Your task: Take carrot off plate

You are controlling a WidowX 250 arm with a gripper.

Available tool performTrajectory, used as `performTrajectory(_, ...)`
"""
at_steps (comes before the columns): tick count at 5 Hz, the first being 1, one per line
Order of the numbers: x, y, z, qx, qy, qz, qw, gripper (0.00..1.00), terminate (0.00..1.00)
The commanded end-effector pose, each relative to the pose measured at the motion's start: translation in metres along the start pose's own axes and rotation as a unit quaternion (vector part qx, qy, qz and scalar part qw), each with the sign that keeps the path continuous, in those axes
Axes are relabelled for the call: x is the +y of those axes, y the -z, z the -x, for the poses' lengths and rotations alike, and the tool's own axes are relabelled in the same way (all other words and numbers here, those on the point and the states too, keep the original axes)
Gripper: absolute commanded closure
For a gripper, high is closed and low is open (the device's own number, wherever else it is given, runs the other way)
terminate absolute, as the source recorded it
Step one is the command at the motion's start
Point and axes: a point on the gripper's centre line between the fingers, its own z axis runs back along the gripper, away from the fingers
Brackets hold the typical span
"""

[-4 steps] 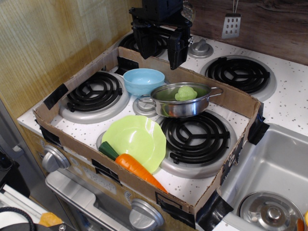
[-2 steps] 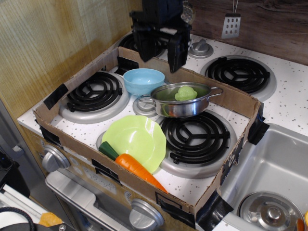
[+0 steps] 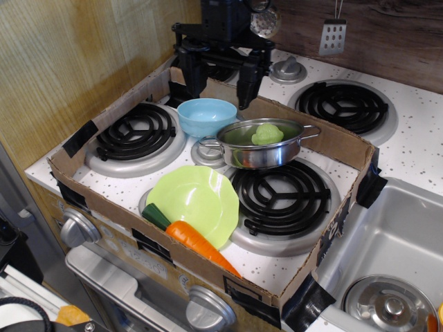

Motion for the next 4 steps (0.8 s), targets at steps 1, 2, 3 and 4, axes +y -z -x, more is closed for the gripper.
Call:
performTrajectory(1, -0.01, -0.017, 0.018, -0.041, -0.2, 0.019, 0.9787, 0.0, 0.0)
performTrajectory(2, -0.013, -0.007, 0.03, -0.037, -0.284, 0.032, 0.9576, 0.0, 0.0)
performTrajectory(3, -0.014, 0.004, 0.042, -0.055, -0.366, 0.026, 0.9287, 0.0, 0.0)
performTrajectory(4, -0.015, 0.014, 0.054, -0.075, -0.434, 0.031, 0.897, 0.0, 0.0)
